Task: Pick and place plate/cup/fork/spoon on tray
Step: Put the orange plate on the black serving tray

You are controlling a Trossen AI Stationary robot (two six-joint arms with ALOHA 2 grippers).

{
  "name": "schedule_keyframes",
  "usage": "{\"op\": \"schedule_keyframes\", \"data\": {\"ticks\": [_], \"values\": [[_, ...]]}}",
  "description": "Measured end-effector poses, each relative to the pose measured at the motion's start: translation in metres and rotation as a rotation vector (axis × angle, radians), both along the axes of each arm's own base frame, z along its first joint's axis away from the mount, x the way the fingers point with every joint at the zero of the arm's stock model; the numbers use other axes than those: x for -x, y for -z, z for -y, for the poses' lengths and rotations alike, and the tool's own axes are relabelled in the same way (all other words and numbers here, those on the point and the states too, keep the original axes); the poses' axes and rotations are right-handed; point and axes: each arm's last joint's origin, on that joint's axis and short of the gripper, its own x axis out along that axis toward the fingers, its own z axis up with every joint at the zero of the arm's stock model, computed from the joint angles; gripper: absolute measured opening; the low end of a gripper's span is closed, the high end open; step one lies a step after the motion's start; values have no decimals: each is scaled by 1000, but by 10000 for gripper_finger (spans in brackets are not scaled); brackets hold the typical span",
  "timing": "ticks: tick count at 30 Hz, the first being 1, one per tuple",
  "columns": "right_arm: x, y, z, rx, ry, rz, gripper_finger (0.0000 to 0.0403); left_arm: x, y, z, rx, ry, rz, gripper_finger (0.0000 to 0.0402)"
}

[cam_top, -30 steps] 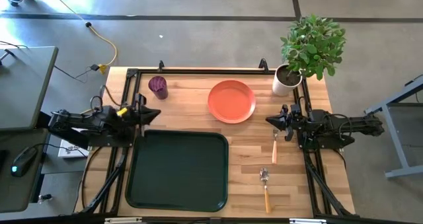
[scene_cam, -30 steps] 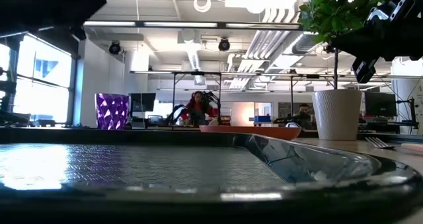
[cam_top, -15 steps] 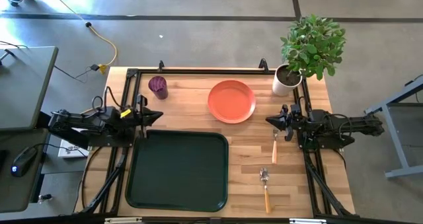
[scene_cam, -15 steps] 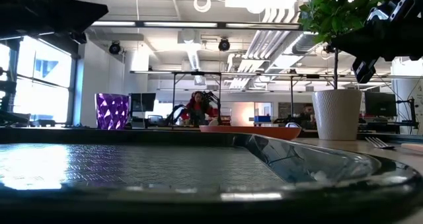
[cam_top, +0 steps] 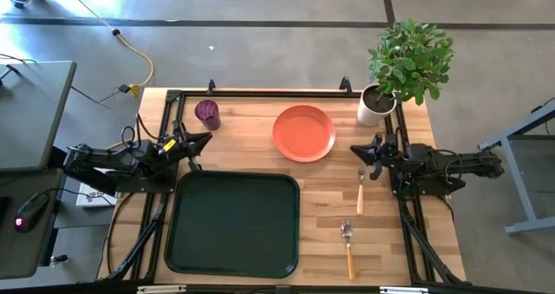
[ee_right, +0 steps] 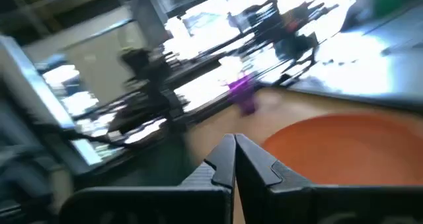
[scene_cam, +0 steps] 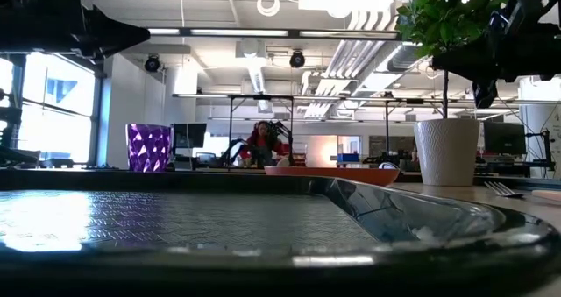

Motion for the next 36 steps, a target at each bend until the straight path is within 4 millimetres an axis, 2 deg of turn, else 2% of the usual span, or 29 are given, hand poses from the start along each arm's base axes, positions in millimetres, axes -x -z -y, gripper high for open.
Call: {"op": "schedule_keyframes", "data": {"ticks": [6, 15, 19, 22, 26, 31, 36], "values": [[1, -5, 2, 32, 84, 39, 0, 0, 0, -1, 10, -22, 1, 52], [6, -26, 1, 189, 76, 206, 0, -5, 6, 0, 183, 12, 15, 83], [5, -24, 1, 199, 61, 178, 0, -12, 14, 0, 243, 0, -43, 100], [1, -19, -1, 166, -23, 145, 0, -20, 16, -1, 295, 0, -36, 110], [-6, -14, -3, 150, -75, 89, 1, -35, 8, -4, 293, -16, -62, 119], [-12, -14, 0, 129, 62, 67, 6, -65, -8, -10, 290, -70, -174, 126], [-16, -18, 1, 75, 89, 126, 55, -103, -27, -26, 289, -91, -266, 133]]}}
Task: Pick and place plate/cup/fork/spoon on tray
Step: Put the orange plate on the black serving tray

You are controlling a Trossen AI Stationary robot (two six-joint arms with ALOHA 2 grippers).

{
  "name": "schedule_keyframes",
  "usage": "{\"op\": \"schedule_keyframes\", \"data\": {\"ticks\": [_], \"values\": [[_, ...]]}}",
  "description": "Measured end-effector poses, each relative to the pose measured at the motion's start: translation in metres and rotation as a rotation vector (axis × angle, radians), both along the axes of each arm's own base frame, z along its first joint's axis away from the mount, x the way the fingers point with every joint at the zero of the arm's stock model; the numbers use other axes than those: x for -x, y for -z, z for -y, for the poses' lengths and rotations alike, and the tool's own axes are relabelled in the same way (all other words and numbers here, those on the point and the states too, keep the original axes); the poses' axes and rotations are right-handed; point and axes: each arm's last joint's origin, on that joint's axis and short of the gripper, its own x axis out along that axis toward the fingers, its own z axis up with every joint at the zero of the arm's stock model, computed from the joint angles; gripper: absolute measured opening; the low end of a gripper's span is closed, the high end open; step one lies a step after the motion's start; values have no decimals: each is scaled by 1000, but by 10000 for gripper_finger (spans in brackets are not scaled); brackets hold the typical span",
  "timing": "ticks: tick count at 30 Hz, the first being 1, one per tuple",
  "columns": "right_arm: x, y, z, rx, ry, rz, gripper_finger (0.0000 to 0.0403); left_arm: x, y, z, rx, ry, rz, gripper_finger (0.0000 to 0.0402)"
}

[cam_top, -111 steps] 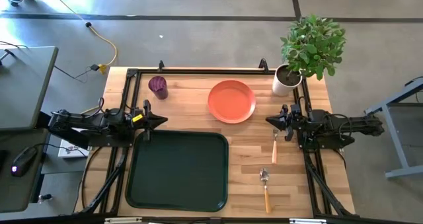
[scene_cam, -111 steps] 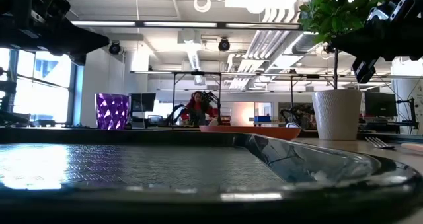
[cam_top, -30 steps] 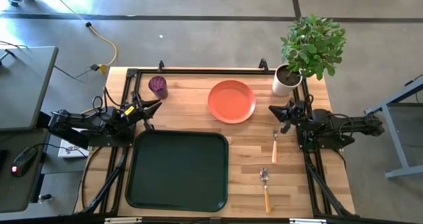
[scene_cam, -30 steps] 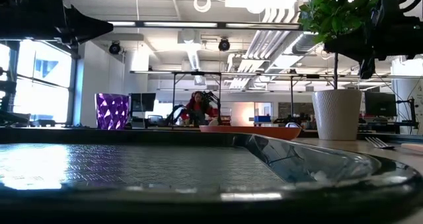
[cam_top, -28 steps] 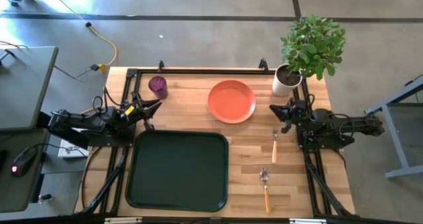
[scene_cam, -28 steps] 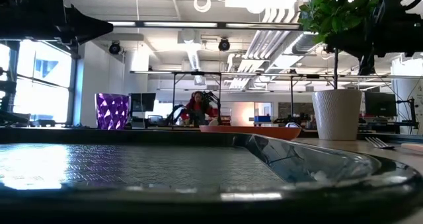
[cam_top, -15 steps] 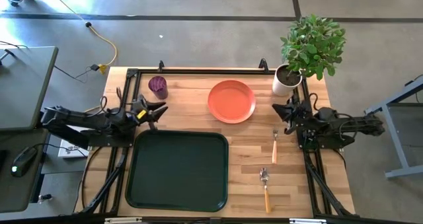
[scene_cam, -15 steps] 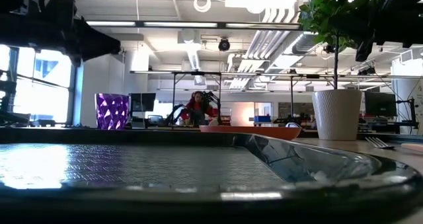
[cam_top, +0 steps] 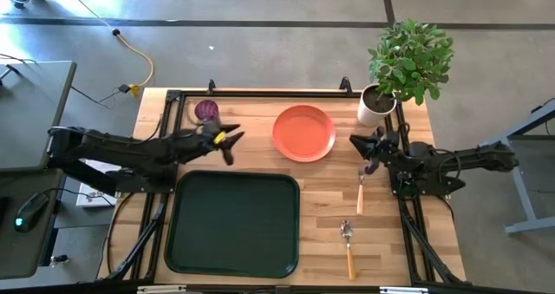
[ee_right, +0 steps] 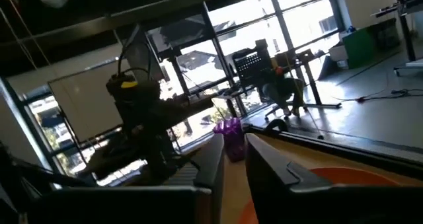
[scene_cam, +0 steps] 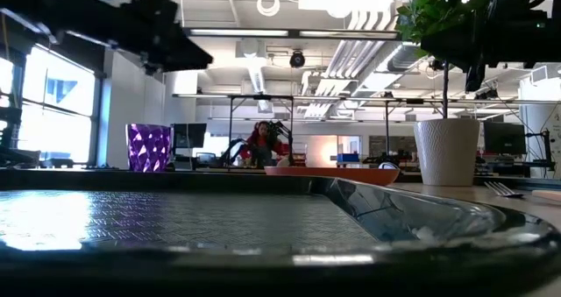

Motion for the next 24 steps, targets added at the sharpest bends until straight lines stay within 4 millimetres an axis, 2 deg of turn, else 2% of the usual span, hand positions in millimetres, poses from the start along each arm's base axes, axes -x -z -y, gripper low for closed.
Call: {"op": "schedule_keyframes", "data": {"ticks": [5, 11, 16, 22, 24], "values": [[-2, 0, 0, -87, -28, 43, 131, -45, -10, -28, 57, 33, -135, 134], [-8, 12, 3, -173, 102, -46, 193, -94, -3, -58, 72, 85, -227, 134], [-13, 21, 6, -233, 248, -84, 206, -123, 14, -87, 138, 39, -297, 134], [-20, 32, 3, -275, 219, -150, 206, -147, 26, -124, 241, 0, -363, 134], [-22, 34, 1, -271, 219, -165, 206, -153, 28, -134, 242, -5, -441, 134]]}}
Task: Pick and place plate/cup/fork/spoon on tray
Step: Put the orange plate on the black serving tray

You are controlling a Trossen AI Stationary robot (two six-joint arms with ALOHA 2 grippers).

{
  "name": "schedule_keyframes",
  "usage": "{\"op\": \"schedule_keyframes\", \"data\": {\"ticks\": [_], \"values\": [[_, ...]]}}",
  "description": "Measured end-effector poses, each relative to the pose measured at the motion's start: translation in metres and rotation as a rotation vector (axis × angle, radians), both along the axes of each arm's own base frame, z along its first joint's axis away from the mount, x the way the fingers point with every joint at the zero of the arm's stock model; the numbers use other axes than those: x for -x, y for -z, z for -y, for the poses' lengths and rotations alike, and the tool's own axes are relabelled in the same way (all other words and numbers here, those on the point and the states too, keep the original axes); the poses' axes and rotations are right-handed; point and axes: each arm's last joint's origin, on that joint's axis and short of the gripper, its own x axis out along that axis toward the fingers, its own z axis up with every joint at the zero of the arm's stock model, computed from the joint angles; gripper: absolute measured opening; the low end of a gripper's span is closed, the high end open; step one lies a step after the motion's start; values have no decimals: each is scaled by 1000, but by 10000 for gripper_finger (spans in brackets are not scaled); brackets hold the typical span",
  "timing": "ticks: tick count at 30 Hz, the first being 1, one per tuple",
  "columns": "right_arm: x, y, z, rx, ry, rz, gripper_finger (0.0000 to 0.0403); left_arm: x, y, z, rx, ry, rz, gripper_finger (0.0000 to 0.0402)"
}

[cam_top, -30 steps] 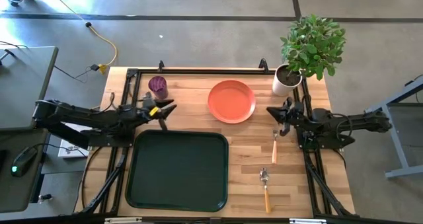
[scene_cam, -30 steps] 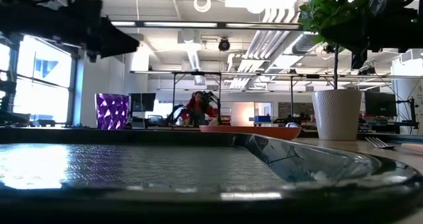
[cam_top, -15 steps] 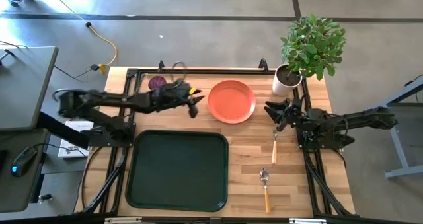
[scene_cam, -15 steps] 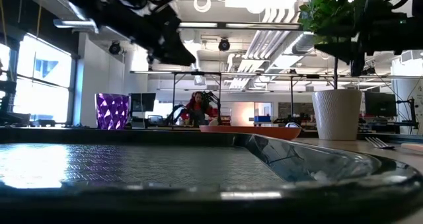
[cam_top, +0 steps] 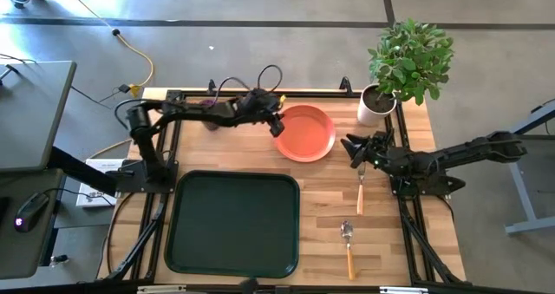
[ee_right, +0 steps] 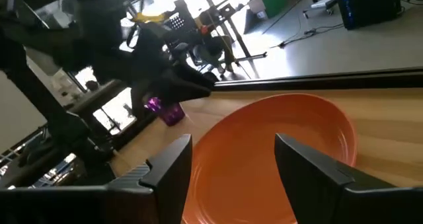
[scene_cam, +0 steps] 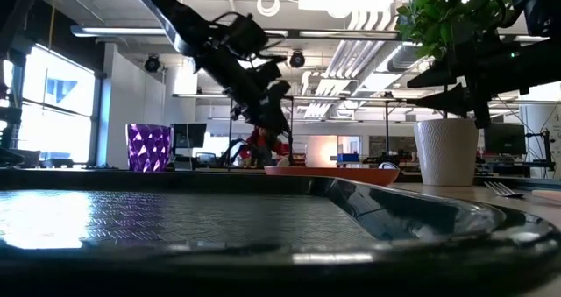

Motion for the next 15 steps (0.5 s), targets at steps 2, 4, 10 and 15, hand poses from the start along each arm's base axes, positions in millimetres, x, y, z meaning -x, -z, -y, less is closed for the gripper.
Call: {"op": "schedule_keyframes", "data": {"ticks": [2, 4, 10, 15], "values": [[-1, 0, -2, 2, -5, 0, 206, -7, 3, -9, 23, 1, -87, 137], [-3, 0, -3, 7, -11, 7, 206, -14, 5, -18, 78, -12, -154, 144], [-4, -2, -5, 51, -20, 5, 206, -35, 10, -38, 209, 25, -218, 183], [-5, -1, -5, 57, -28, -10, 206, -48, 10, -46, 199, 32, -205, 199]]}}
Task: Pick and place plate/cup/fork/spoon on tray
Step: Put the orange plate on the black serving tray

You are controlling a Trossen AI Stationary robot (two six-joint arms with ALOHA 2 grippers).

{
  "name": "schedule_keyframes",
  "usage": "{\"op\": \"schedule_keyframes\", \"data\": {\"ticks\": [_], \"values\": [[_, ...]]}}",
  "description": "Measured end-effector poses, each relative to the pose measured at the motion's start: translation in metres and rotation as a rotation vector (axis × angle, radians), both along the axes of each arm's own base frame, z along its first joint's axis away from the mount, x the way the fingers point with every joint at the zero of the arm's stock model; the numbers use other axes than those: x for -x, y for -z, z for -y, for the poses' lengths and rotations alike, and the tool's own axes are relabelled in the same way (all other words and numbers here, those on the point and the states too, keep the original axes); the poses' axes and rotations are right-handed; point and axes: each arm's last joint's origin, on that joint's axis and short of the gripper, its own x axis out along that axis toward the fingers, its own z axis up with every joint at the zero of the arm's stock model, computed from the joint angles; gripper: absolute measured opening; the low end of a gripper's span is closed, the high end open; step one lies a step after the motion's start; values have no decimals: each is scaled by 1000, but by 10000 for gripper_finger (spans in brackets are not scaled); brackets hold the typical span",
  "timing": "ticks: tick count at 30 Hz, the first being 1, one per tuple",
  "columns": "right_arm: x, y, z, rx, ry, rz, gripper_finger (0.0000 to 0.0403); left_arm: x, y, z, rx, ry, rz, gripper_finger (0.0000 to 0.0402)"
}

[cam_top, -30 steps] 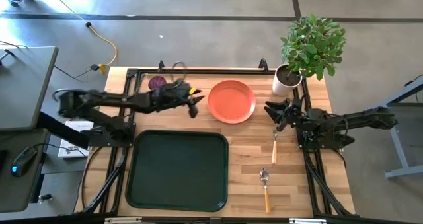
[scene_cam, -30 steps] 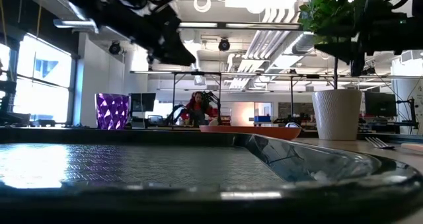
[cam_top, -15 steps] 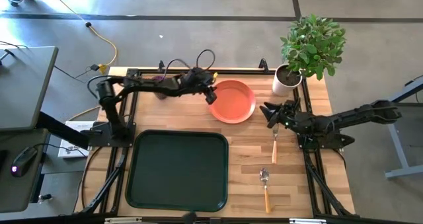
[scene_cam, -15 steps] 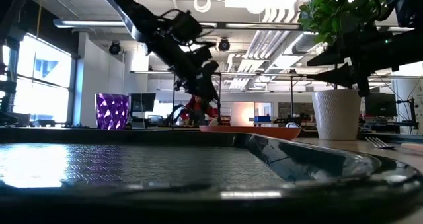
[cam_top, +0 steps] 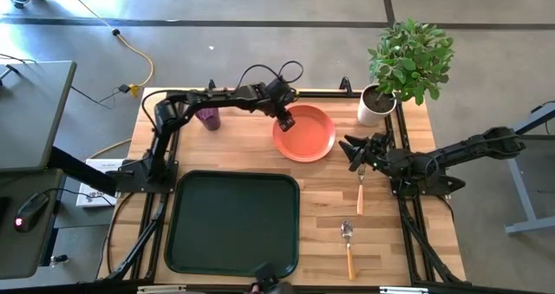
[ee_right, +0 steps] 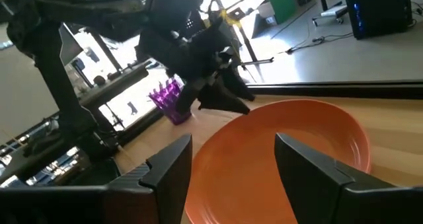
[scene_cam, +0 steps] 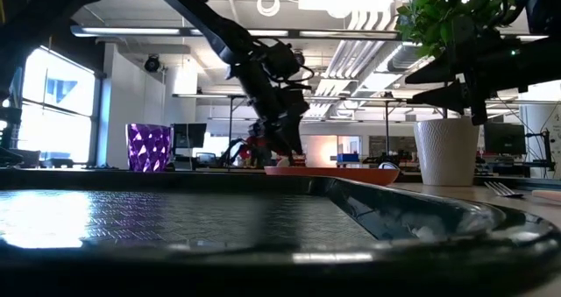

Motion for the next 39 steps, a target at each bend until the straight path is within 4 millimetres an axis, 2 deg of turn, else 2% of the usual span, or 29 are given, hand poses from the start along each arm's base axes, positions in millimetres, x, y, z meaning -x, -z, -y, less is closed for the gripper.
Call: {"op": "schedule_keyframes", "data": {"ticks": [8, 16, 20, 39], "values": [[0, 0, 1, 15, 19, -13, 206, -4, 9, -19, -8, -43, -19, 200], [0, 0, 1, 13, 20, -11, 206, 4, 13, -25, 17, -66, -79, 200], [0, 0, 1, 13, 20, -11, 206, 6, 14, -25, 37, -22, -84, 198], [0, 0, 0, 9, 11, -8, 206, 15, 22, -22, 97, 12, -170, 122]]}}
